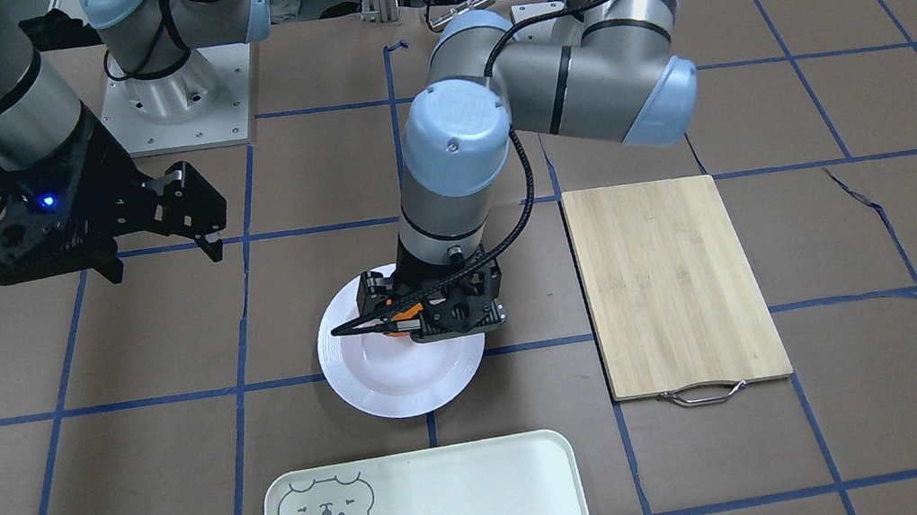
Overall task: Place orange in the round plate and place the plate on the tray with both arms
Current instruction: 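Release the orange into the bowl, raise left gripper while right arm approaches, then lower the right gripper to the bowl rim nearest it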
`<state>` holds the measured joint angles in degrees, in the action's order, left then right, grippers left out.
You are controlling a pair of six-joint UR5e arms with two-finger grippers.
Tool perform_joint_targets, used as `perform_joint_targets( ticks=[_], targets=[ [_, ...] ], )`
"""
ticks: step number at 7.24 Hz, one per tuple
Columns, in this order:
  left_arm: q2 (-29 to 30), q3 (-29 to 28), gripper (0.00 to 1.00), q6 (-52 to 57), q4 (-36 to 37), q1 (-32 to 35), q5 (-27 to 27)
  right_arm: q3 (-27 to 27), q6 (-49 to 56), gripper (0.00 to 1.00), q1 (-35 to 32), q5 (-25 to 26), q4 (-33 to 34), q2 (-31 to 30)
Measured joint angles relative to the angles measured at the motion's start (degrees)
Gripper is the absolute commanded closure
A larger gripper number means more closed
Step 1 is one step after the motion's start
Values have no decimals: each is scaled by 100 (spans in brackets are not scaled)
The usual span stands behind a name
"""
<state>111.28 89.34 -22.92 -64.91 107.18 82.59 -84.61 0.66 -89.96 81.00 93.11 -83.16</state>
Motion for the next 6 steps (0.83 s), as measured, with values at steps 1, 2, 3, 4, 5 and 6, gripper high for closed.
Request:
perform_joint_targets(
  ticks=[1, 2, 3, 4, 5, 6],
  targets=[
    [-313, -29, 0, 318, -358, -239, 38, -264, -3, 0, 24, -324, 168, 5],
    [-659, -31, 0, 632, -751, -440, 189, -707, -4, 0, 51, -538, 606, 10],
    [-1030, -26, 0, 917, -1080, -547, 406, -1219, -11, 0, 74, -720, 1245, 41],
    [-1366, -15, 0, 1075, -1299, -588, 549, -1681, -32, 0, 94, -944, 1843, 109],
    [-1634, 11, 0, 1144, -1413, -603, 599, -2086, -137, 0, 118, -1160, 2387, 204],
    [-1809, 60, 0, 1209, -1449, -620, 611, -2374, -307, 0, 133, -1320, 2804, 317]
  ],
)
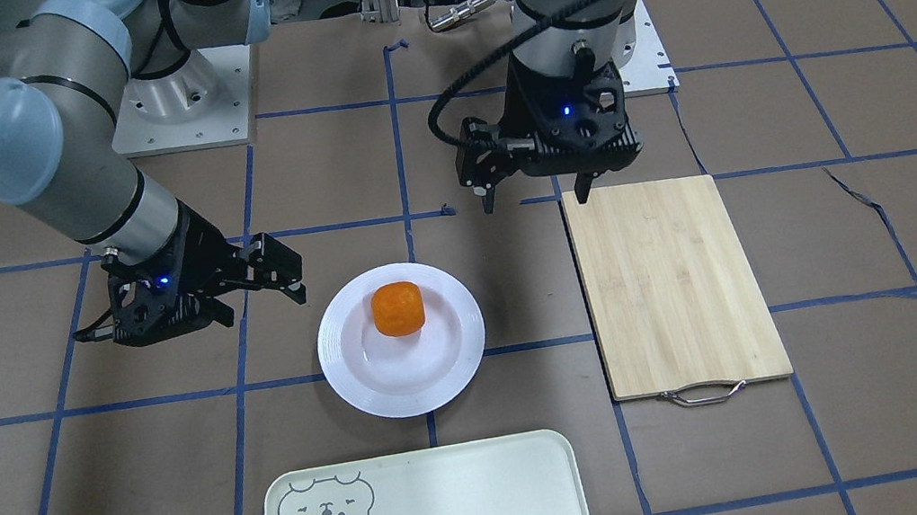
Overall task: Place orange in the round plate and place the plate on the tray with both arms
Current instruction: 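Lower the right gripper to the bowl rim nearest it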
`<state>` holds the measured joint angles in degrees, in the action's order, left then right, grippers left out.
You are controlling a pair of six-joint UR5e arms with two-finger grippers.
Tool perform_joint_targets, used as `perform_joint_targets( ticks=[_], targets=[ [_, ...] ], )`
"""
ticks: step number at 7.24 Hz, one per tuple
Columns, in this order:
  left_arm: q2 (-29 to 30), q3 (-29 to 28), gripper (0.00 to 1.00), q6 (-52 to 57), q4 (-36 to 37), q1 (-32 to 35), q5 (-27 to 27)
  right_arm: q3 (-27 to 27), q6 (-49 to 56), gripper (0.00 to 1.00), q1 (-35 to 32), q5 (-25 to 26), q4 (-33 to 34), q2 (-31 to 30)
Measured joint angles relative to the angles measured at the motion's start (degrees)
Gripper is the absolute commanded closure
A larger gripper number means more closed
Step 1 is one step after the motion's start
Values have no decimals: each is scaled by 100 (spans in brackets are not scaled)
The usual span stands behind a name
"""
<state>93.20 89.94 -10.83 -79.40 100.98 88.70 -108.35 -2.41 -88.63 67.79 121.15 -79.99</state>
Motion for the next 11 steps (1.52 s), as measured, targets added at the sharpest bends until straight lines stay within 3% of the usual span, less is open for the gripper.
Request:
perform_joint_targets(
  ticks=[3, 5, 7, 11],
  targets=[
    [-241, 92, 0, 1071, -22, -99, 112, -486, -146, 0, 4, -319, 1147, 559],
    [-331, -180, 0, 1276, -734, -419, 334, -678, -184, 0, -8, -514, 1728, 876],
    [-356, -442, 0, 1163, -1479, -639, 368, -730, -211, 0, -50, -956, 2041, 1209],
    [-426, -256, 0, 693, -1085, -675, 339, -770, -226, 0, -72, -1088, 2124, 1407]
  ],
)
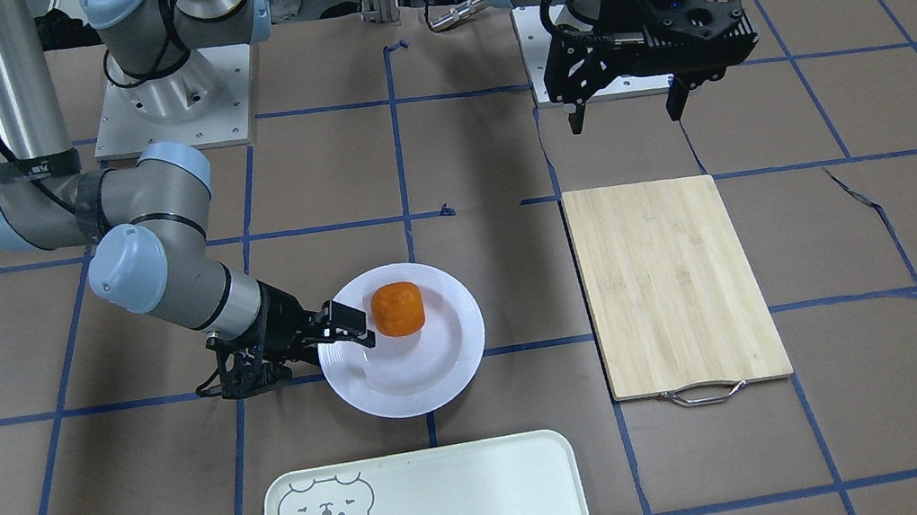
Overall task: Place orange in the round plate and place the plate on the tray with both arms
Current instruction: 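Lower the right gripper to the bowl rim nearest it, then close the right gripper on the bowl rim and lift it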
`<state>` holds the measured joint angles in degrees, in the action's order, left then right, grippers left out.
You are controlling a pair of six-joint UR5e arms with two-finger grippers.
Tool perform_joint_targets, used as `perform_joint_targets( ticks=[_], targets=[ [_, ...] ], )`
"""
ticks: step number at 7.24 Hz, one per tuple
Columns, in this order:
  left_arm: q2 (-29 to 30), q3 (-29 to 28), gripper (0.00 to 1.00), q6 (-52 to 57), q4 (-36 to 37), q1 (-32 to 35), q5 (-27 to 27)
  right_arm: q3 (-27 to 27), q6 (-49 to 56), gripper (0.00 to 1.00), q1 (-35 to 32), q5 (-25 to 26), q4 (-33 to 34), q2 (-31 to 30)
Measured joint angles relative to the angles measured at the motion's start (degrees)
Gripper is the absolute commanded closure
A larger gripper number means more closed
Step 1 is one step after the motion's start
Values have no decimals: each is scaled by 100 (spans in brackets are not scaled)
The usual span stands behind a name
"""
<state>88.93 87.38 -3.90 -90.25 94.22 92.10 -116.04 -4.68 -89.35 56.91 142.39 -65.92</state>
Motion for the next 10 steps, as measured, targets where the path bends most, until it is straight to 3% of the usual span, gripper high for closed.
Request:
perform_joint_targets(
  ticks=[2, 5, 8, 10],
  targets=[
    [17, 35, 0, -20, 70, -6, -12, -75, -6, 1, -3, -12, -1, 17],
    [27, 42, 0, -7, 86, -15, -18, -117, -7, 11, -10, -8, 31, 53],
    [28, 42, 0, 10, 86, -28, -56, -117, -7, 30, -19, 3, 34, 93],
    [30, 42, 0, 12, 91, -28, -102, -119, -1, 48, -23, 26, 34, 96]
  ],
)
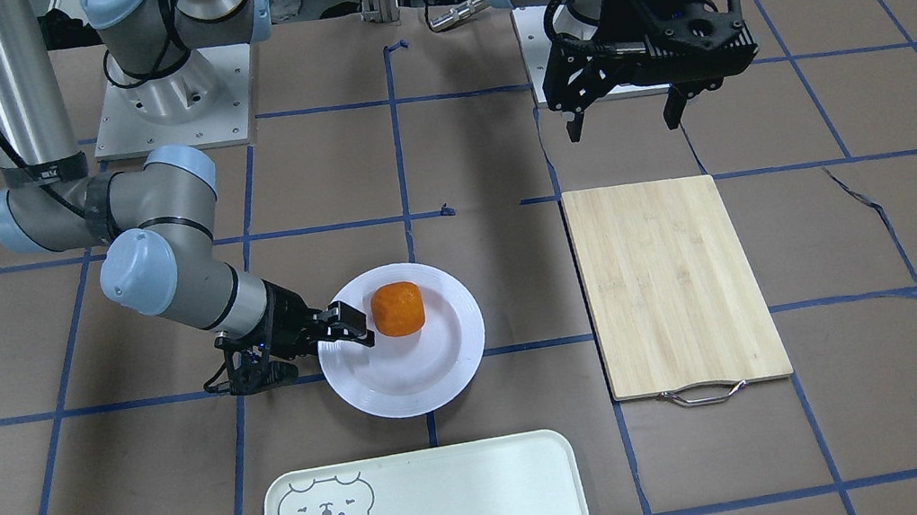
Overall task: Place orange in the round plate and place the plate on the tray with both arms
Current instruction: 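Close the right gripper on the bowl rim and lift it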
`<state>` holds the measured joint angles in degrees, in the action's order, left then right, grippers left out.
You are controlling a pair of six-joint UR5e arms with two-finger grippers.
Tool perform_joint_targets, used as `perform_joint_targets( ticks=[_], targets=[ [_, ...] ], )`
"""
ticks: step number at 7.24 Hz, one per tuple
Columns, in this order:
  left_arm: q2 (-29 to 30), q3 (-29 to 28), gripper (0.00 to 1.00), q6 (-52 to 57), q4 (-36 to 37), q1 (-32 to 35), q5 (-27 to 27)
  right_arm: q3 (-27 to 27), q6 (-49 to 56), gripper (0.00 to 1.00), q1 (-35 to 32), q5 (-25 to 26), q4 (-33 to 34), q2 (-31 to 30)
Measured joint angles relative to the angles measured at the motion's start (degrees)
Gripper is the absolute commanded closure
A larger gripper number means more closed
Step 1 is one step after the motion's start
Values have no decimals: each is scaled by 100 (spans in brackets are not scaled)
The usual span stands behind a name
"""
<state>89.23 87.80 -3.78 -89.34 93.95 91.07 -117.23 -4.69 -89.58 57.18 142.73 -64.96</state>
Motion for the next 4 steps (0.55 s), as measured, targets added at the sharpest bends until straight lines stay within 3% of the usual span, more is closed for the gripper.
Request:
perform_joint_targets(
  ticks=[4],
  targets=[
    [13, -6, 0, 113, 51, -17, -10, 0, 10, 68, -52, 73, -1, -1]
  ],
)
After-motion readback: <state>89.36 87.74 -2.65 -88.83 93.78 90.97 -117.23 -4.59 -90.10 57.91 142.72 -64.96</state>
